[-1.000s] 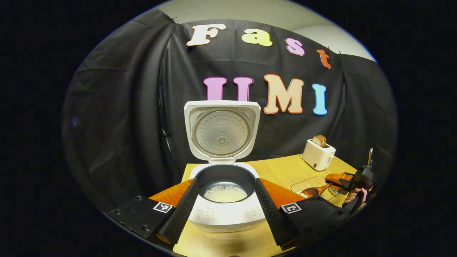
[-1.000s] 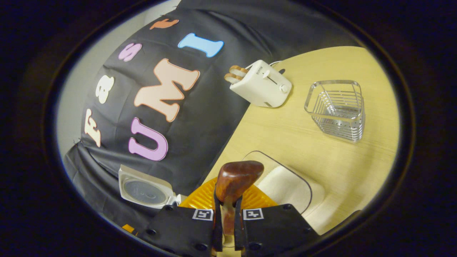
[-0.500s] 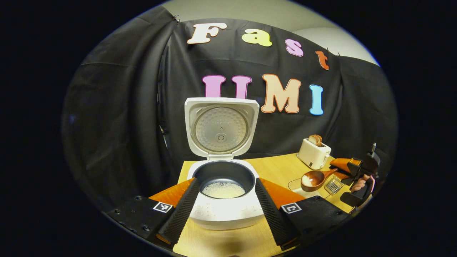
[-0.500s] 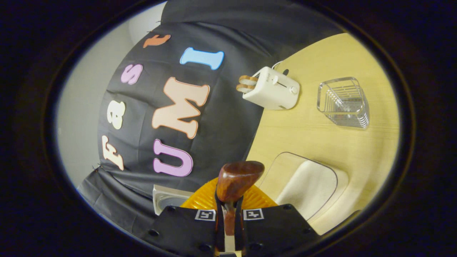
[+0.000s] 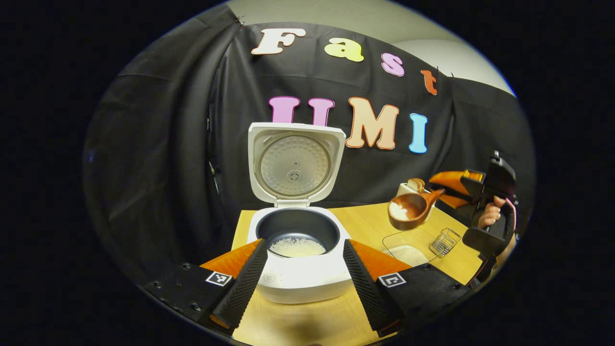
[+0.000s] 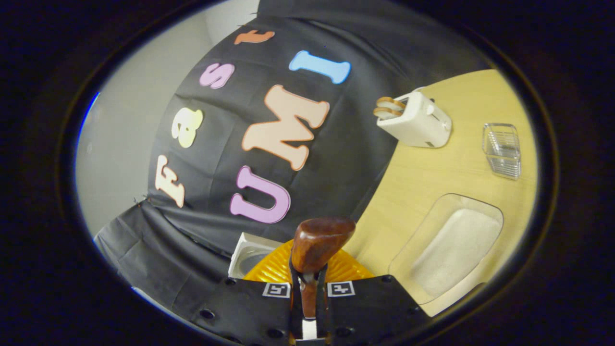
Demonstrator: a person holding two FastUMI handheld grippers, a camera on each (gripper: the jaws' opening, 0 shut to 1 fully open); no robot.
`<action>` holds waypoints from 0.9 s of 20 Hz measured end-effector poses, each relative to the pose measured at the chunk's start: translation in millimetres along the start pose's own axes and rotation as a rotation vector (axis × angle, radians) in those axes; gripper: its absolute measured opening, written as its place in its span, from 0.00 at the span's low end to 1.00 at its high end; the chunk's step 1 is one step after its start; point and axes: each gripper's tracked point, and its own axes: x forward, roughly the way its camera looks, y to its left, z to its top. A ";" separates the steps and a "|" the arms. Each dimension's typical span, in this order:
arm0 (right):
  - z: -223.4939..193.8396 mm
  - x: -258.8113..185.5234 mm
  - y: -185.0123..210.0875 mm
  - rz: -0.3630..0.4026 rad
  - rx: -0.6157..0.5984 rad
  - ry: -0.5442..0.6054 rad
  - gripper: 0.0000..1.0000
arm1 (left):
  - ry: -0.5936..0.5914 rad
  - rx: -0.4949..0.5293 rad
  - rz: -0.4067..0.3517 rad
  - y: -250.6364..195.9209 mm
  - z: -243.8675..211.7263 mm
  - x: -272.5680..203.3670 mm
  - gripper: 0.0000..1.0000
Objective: Close the left gripper, press the button to open the rice cooker; take a wooden spoon from the chopstick holder with the right hand, scoop a spoonful of rice and pour it into the rice cooker, then put the wooden spoon back into the chopstick holder.
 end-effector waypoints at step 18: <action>-132.0 80.0 101.1 0.072 -0.687 0.040 0.11 | 0.009 -0.069 0.074 42.8 -14.1 -11.4 0.94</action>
